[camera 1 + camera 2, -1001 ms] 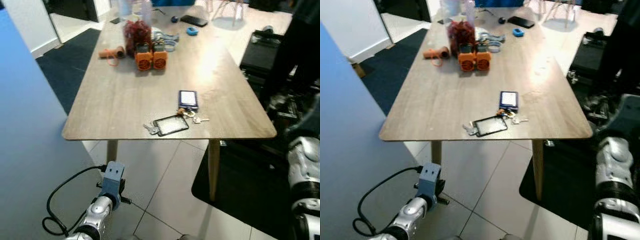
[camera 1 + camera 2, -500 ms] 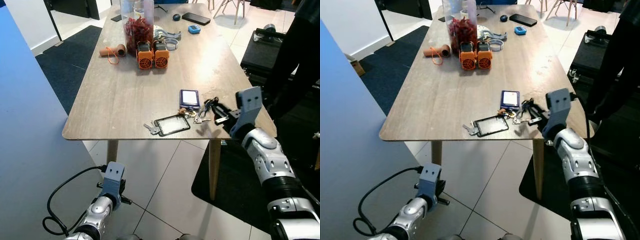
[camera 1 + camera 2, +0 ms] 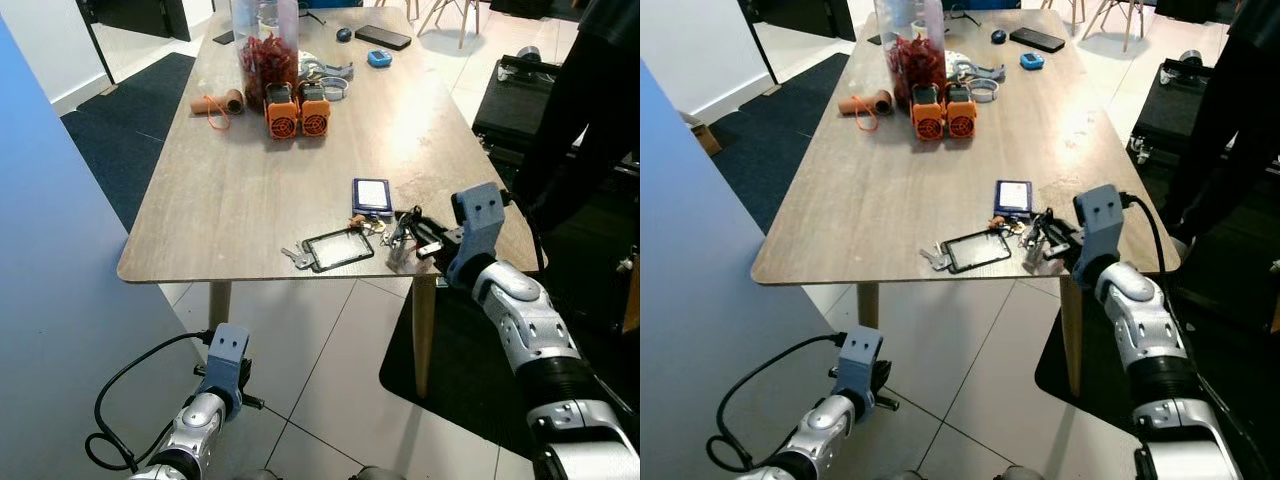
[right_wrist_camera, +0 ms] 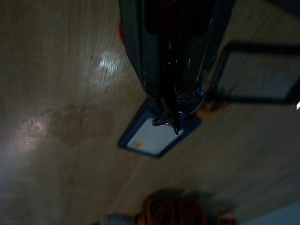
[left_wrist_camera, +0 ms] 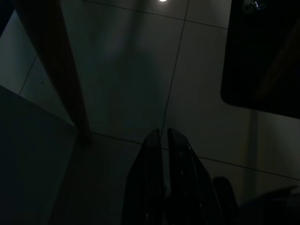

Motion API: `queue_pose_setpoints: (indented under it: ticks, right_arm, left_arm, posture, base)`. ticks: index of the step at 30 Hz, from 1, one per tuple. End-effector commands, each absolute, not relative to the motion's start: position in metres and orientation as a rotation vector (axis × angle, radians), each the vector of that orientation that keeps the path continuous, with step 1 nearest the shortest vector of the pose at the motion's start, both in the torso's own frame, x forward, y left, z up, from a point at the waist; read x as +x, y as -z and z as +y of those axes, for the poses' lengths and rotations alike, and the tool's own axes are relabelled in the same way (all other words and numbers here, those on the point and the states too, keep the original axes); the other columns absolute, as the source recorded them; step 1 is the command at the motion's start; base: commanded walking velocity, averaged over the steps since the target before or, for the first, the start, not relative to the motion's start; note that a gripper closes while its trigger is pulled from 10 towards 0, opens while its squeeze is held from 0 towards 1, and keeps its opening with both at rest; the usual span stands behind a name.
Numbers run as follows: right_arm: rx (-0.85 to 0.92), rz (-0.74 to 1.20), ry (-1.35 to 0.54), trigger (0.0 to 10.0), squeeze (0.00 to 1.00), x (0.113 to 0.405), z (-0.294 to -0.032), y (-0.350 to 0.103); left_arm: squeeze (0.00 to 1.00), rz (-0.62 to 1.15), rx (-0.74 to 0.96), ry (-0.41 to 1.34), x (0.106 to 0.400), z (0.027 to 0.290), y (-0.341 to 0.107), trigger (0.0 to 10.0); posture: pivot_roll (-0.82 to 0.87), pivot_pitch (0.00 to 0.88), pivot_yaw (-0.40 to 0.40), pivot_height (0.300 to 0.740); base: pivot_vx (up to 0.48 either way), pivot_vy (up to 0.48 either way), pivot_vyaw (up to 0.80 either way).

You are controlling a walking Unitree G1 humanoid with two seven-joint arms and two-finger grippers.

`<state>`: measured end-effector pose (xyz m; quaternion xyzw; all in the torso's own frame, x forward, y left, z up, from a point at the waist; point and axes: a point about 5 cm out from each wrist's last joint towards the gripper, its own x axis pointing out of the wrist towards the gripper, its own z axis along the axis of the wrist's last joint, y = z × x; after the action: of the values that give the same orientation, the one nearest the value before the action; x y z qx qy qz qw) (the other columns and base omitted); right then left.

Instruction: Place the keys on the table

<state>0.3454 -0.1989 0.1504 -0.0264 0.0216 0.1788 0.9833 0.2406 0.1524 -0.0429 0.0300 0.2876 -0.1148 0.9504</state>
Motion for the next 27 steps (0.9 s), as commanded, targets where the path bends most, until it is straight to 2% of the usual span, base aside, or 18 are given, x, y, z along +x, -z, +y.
queue_pose_setpoints:
  ticks: [1,11,27]
  right_arm:
    - [-0.027,0.028,-0.332,10.0,0.0,0.348,-0.201,-0.153]
    - [-0.001,-0.028,-0.212,10.0,0.0,0.362,-0.21,-0.164]
    - [0.009,-0.032,-0.224,10.0,0.0,0.372,-0.203,-0.168]
  left_arm:
    - [0.0,0.611,0.066,0.24,0.238,0.152,0.046,10.0]
    - [0.0,0.611,0.068,0.236,0.238,0.156,0.045,10.0]
    - [0.0,0.604,0.056,0.228,0.236,0.155,0.046,10.0]
  posture:
    - [0.0,0.06,0.038,0.74]
    - [0.01,0.071,0.04,0.74]
    - [0.01,0.072,0.027,0.74]
  base:
    - [0.0,0.0,0.0]
    - [0.0,0.0,0.0]
    - [0.0,0.0,0.0]
